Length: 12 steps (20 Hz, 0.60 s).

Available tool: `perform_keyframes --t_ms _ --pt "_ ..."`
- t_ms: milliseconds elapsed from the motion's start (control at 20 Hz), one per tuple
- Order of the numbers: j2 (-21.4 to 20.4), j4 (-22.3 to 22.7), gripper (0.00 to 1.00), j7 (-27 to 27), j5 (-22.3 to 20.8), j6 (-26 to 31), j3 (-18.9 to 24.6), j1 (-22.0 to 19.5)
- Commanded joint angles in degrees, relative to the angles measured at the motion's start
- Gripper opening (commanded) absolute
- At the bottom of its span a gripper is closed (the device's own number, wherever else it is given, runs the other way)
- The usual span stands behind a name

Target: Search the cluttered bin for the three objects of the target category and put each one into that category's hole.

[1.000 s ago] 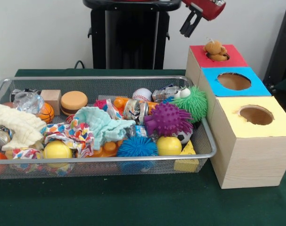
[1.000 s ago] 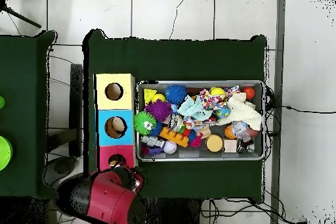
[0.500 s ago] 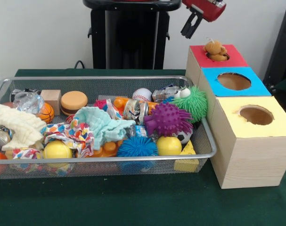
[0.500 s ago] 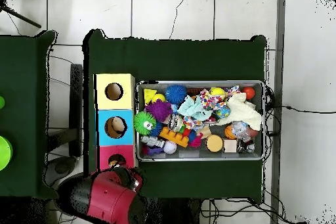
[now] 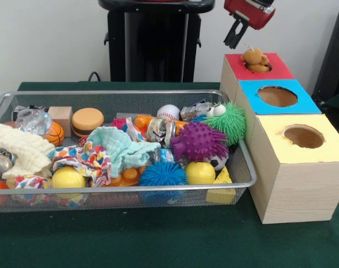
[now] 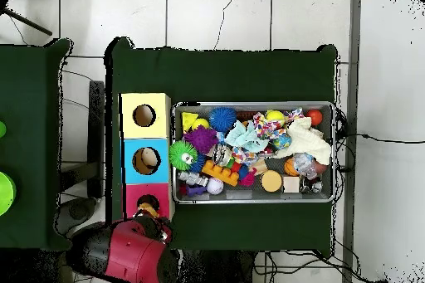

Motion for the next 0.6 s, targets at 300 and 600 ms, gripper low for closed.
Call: perform_keyframes --t_ms 300,600 --pt "2.7 3.3 0.00 15.1 7.0 -13.4 15.0 -3.3" --pt "5.4 2.7 0.00 17.1 9.2 -19.0 17.1 -3.3"
